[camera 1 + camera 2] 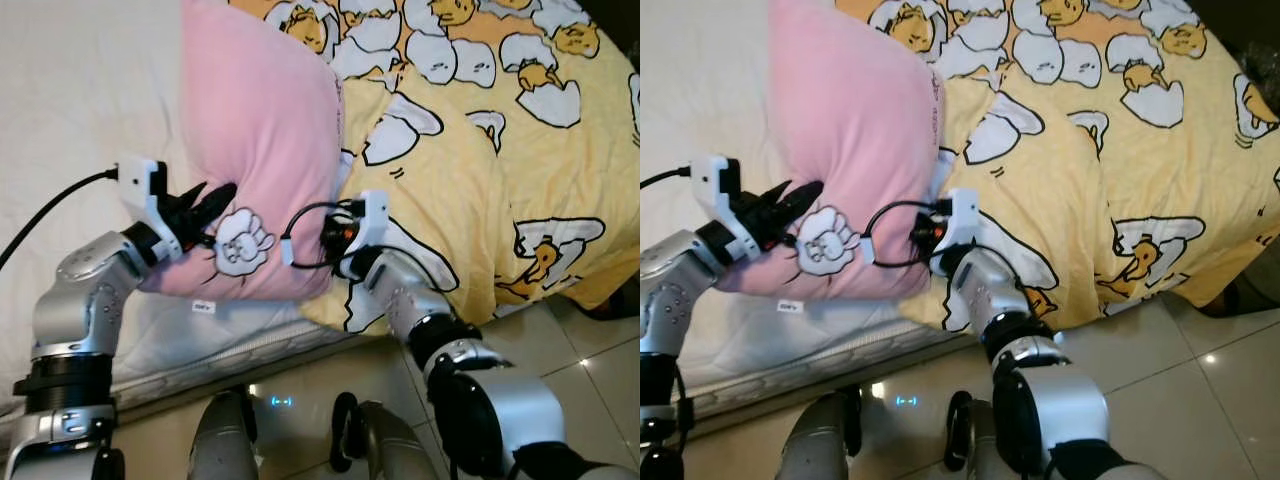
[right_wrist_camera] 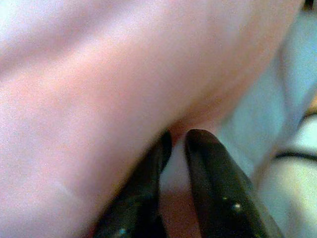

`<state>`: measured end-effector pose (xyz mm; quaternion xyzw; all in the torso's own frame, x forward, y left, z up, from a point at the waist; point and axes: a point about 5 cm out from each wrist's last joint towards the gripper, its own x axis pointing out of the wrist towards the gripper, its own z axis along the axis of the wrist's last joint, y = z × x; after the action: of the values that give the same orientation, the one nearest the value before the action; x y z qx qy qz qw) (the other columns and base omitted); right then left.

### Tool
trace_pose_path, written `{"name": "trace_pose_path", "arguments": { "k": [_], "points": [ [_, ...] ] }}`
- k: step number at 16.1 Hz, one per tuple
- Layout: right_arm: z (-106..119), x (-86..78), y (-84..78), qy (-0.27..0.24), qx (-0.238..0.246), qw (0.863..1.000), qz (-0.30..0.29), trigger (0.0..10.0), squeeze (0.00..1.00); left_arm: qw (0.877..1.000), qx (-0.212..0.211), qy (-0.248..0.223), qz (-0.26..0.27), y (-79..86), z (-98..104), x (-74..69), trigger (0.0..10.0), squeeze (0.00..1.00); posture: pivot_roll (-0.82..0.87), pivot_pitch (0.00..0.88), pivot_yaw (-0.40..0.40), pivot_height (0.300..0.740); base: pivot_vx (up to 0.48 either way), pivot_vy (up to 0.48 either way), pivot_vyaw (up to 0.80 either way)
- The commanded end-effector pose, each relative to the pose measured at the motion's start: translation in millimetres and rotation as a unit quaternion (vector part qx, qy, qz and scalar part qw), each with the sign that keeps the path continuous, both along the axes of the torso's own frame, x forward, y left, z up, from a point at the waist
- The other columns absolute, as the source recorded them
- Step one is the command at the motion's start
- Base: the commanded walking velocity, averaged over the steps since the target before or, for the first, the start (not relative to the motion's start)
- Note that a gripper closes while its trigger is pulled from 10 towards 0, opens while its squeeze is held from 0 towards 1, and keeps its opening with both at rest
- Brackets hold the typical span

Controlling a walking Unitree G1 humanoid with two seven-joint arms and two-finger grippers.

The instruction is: Clean up the room

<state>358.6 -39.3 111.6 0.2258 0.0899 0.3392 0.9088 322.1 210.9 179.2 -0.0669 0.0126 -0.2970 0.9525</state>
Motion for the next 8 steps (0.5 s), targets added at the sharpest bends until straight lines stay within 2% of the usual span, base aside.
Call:
{"name": "trace_pose_path", "arguments": {
  "k": [1, 3, 5, 8],
  "points": [
    [18, 5.9, 3.2, -0.042, 0.005, 0.999, 0.004, 0.0, 0.00, 0.999, 0.012, -0.004, -0.033, -16.4, -2, -1.4, 0.0, 0.00, 0.10, 0.166, -0.100, 0.740, 0.000, 0.000, 0.00],
    [46, 16.4, -1.6, -0.088, 0.023, 0.996, -0.008, 0.0, 0.00, 0.998, 0.020, -0.048, -0.026, -17.2, 19, 3.2, 0.0, 0.00, 0.10, 0.103, -0.101, 0.740, 0.000, 0.000, 0.00],
    [65, 23.3, -9.3, -0.119, 0.035, 0.992, -0.020, 0.0, 0.00, 0.996, 0.024, -0.080, -0.015, -14.8, 33, 8.7, 0.0, 0.00, 0.10, 0.047, -0.096, 0.740, 0.000, 0.000, 0.00],
    [70, 26.2, -20.8, -0.141, 0.021, 0.989, -0.043, 0.0, 0.00, 0.994, 0.034, -0.100, 0.005, -8.1, 42, 15.7, 0.0, 0.00, 0.09, 0.006, -0.090, 0.740, 0.000, 0.000, 0.00]
  ]
}}
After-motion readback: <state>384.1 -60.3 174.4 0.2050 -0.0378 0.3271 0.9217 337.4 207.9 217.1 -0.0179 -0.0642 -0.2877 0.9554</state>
